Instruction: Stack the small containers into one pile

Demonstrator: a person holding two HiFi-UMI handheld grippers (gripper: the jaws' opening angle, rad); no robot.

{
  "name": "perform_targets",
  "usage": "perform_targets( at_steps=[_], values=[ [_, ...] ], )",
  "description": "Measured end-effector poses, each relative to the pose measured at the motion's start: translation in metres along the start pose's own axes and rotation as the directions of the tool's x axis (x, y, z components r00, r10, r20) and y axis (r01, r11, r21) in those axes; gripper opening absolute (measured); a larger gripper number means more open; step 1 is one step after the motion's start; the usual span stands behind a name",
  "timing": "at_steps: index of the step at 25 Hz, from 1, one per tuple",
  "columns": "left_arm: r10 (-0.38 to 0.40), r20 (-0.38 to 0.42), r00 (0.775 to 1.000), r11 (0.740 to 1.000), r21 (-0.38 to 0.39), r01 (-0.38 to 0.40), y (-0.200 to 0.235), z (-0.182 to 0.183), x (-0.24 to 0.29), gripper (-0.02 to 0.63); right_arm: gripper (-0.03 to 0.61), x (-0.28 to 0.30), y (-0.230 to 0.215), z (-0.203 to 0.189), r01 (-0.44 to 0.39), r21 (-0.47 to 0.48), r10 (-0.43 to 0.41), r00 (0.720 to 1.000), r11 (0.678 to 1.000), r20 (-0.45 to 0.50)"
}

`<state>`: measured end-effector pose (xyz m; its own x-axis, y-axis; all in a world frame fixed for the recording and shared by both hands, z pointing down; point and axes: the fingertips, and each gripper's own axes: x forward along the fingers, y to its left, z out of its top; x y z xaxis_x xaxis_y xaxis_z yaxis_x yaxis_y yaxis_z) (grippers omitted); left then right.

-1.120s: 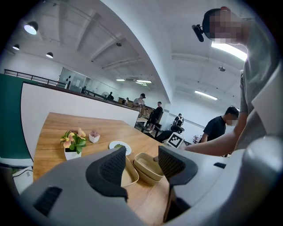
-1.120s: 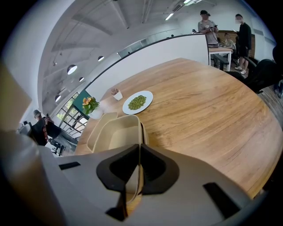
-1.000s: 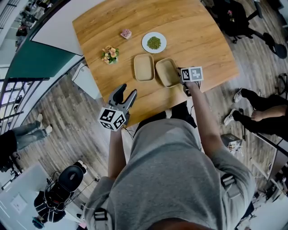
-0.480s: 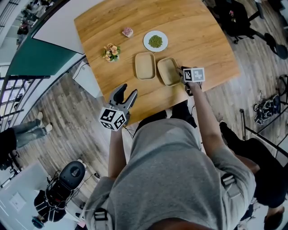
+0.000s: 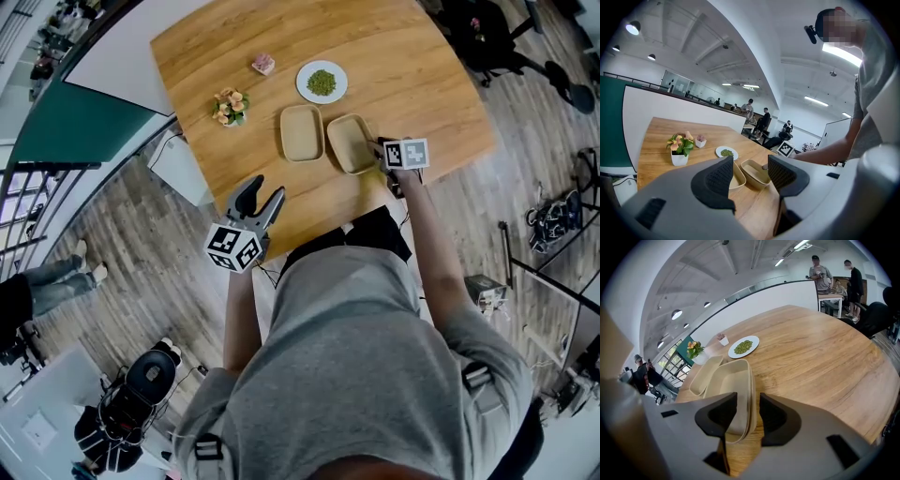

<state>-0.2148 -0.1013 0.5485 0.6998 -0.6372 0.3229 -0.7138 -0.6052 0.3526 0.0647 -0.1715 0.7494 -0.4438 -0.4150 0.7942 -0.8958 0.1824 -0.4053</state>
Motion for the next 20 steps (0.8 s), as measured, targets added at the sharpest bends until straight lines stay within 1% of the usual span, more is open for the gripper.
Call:
perform_targets(
  at_steps=[4, 8, 9, 10, 11, 14, 20],
  values=[
    [0.002, 0.009, 1.000, 1.000, 0.001, -0.002, -0.005, 0.004, -0.004, 0.247, 0.158, -0.009, 0.000, -0.004, 0.000, -0.009, 0.000, 1.000, 1.000, -0.005],
    [0.012, 0.010, 1.000, 1.000, -0.001, -0.012, -0.007, 0.003, -0.003, 0.247, 0.147, -0.003, 0.000, -0.004, -0.012, -0.012, 0.012, 1.000, 1.000, -0.020],
    [0.015, 0.007, 1.000, 1.000, -0.003, -0.015, -0.006, 0.002, -0.002, 0.247, 0.137, 0.000, 0.002, -0.004, -0.020, -0.014, 0.020, 0.999, 1.000, -0.028],
    [0.019, 0.006, 1.000, 1.000, -0.006, -0.019, -0.005, 0.001, -0.001, 0.247, 0.103, 0.004, 0.004, -0.004, -0.028, -0.017, 0.027, 0.999, 0.999, -0.038],
    [0.023, 0.006, 1.000, 1.000, -0.011, -0.023, -0.004, 0.002, -0.001, 0.247, 0.094, 0.006, 0.006, -0.003, -0.033, -0.022, 0.032, 0.998, 0.999, -0.047],
    [0.032, 0.003, 0.999, 0.999, -0.017, -0.032, -0.002, 0.003, 0.000, 0.247, 0.085, 0.012, 0.008, 0.000, -0.026, -0.038, 0.023, 0.998, 0.999, -0.061],
    [0.042, 0.004, 0.999, 0.999, -0.014, -0.042, 0.000, 0.010, 0.005, 0.247, 0.045, 0.018, 0.008, -0.001, -0.032, -0.025, 0.029, 0.996, 0.999, -0.080]
  ],
)
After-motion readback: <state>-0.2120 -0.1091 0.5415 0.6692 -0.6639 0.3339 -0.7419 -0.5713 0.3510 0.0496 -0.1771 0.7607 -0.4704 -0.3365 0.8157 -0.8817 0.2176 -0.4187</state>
